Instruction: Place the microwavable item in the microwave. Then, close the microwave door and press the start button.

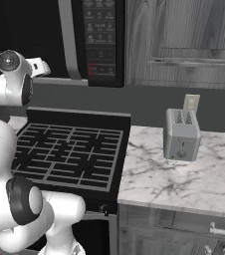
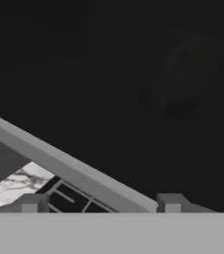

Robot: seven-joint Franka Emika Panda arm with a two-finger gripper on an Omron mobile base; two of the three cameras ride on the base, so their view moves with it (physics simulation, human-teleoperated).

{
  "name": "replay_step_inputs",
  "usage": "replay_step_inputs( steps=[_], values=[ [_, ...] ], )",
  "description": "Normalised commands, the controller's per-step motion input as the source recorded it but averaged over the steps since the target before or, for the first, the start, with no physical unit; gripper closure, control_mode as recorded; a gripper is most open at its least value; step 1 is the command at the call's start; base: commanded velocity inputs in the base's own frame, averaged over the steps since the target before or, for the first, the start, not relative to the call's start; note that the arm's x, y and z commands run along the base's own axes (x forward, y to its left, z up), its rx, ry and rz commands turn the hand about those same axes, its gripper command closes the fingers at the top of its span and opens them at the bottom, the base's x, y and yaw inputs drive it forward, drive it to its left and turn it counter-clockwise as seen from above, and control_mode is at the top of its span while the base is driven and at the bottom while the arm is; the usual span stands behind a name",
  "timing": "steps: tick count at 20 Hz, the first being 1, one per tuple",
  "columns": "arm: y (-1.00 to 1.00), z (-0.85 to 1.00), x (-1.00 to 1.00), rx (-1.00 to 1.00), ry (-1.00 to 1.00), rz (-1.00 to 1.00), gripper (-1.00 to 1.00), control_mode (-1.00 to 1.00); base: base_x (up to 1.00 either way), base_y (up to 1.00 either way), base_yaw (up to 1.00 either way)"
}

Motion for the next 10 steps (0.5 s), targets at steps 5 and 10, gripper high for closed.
replay_step_inputs(
  steps=[5,10],
  values=[
    [0.0,0.0,0.32,-0.07,-0.13,0.1,-1.0,-1.0,0.0,0.0,0.0],
    [0.0,0.0,0.23,-0.07,-0.15,0.09,-1.0,-1.0,0.0,0.0,0.0]
  ],
)
